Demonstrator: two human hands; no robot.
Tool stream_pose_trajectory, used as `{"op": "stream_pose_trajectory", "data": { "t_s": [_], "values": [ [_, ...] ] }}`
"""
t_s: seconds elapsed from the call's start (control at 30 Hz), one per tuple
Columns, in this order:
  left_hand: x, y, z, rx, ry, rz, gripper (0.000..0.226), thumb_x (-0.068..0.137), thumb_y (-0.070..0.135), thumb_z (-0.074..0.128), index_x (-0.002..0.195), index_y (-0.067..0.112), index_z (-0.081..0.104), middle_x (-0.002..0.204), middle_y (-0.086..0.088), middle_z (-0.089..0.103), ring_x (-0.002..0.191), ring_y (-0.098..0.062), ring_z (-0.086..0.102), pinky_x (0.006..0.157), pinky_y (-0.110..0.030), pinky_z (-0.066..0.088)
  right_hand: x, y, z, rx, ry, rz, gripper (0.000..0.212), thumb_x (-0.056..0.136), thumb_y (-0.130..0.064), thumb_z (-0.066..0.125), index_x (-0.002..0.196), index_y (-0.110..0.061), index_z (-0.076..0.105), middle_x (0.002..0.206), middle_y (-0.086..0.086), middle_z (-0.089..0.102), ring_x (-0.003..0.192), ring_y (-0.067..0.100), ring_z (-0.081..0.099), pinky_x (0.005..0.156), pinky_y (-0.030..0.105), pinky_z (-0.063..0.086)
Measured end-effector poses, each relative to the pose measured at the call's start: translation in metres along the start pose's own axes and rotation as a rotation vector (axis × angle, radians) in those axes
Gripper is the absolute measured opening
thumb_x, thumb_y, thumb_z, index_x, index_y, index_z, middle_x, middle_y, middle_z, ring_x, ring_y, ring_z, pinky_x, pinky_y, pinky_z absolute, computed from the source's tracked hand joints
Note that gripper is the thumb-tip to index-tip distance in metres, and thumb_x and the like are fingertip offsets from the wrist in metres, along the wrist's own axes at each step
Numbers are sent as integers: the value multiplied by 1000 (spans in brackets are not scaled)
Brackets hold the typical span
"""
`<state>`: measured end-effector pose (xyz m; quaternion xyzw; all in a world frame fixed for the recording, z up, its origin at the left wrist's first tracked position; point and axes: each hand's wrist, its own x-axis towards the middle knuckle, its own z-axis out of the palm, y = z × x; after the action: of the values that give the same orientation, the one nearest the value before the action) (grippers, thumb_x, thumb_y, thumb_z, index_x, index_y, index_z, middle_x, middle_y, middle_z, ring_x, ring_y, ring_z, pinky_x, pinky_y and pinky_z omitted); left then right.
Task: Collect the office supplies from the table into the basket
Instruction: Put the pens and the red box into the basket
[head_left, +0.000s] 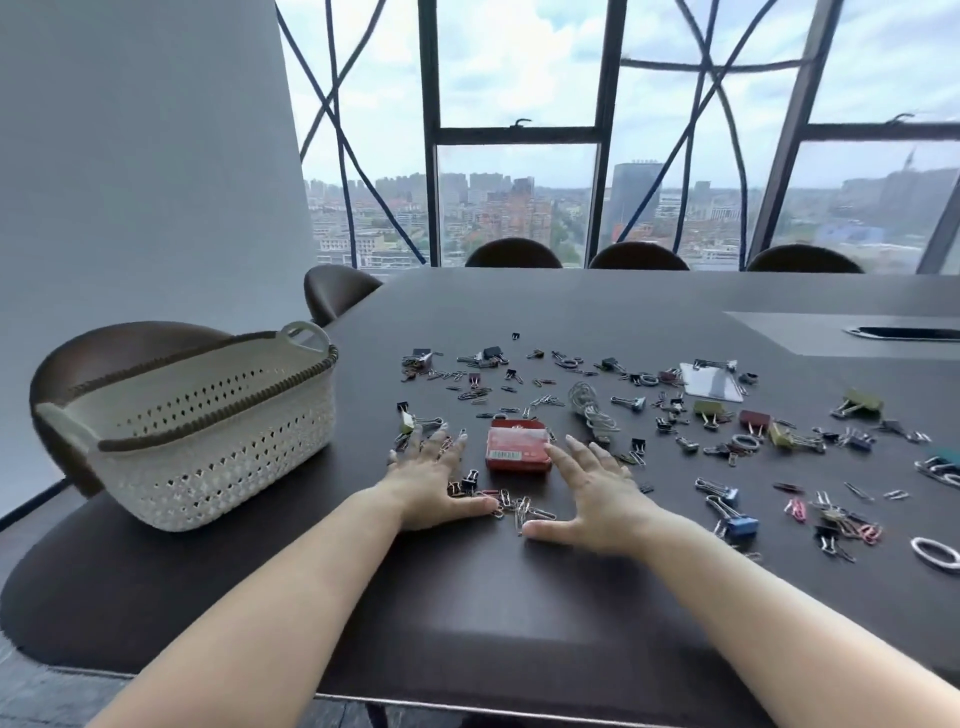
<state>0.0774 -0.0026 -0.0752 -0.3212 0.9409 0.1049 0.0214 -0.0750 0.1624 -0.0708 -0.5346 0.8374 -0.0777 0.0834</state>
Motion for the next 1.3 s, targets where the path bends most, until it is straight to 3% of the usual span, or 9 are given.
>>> {"op": "stream_pose_trajectory", "data": {
  "t_s": [0.13, 0.3, 0.37, 0.53, 0.7, 0.97, 1.17, 1.23, 1.3],
  "values": [
    [19, -17, 0, -39, 85, 6, 74, 89, 59, 38, 149, 22, 13, 158, 6, 9, 146, -13, 3, 117, -44, 3, 40, -8, 2, 101, 98, -67, 81, 85, -62, 42, 148, -24, 9, 158, -1, 6, 146, 18, 1, 120, 41, 7],
    [28, -26, 1, -129, 277, 50, 44, 94, 34, 43, 136, 20, 43, 142, 1, 41, 133, -19, 34, 114, -34, 24, 79, -10, -7, 80, 70, -68, 82, 83, -56, 53, 146, -16, 19, 153, 4, 26, 141, 22, 20, 117, 34, 16],
    [27, -25, 2, -92, 288, 39, 43, 94, 36, 42, 135, 23, 44, 136, 0, 42, 128, -21, 35, 112, -34, 26, 84, -9, -7, 87, 101, -40, 84, 79, -61, 55, 143, -17, 25, 148, 4, 34, 135, 25, 26, 114, 37, 22],
    [24, -21, 3, 0, 186, 1, 61, 85, 65, 38, 133, 27, 39, 130, -4, 34, 128, -23, 26, 113, -38, 20, 86, -7, -1, 100, 224, -27, 79, 79, -59, 57, 141, -18, 31, 140, 5, 42, 128, 26, 32, 109, 38, 28],
    [17, -16, -1, -38, 347, 11, 36, 88, 51, 48, 100, 18, 54, 113, -3, 52, 110, -25, 50, 90, -33, 42, 85, -4, -9, 166, 287, -2, 77, 79, -57, 57, 141, -18, 31, 136, 9, 43, 127, 28, 33, 108, 41, 30],
    [3, -17, -12, -78, 437, -10, 37, 95, 42, 41, 95, 9, 56, 104, -9, 64, 98, -27, 59, 75, -30, 42, 76, -18, -26, 176, 326, -54, 78, 77, -59, 58, 139, -19, 33, 134, 7, 46, 123, 25, 36, 104, 40, 33],
    [-42, -32, -103, -76, 789, 41, 32, 95, 40, 42, 80, 13, 47, 75, -6, 53, 72, -27, 57, 59, -31, 40, 84, -43, -48, 186, 382, -118, 74, 78, -56, 58, 138, -20, 36, 132, 8, 49, 119, 25, 40, 100, 39, 35],
    [-54, -49, -147, -48, 903, -11, 30, 96, 38, 42, 80, 13, 46, 73, -5, 49, 67, -25, 50, 60, -31, 37, 87, -57, -51, 241, 386, -154, 73, 78, -54, 60, 138, -20, 36, 131, 9, 49, 118, 24, 38, 98, 39, 36],
    [-60, -75, -180, -28, 909, -129, 34, 97, 38, 40, 89, 7, 52, 78, -10, 55, 72, -26, 50, 62, -31, 34, 92, -70, -51, 270, 391, -190, 72, 78, -54, 60, 138, -22, 36, 131, 8, 49, 118, 24, 37, 98, 40, 36]
  ]
}}
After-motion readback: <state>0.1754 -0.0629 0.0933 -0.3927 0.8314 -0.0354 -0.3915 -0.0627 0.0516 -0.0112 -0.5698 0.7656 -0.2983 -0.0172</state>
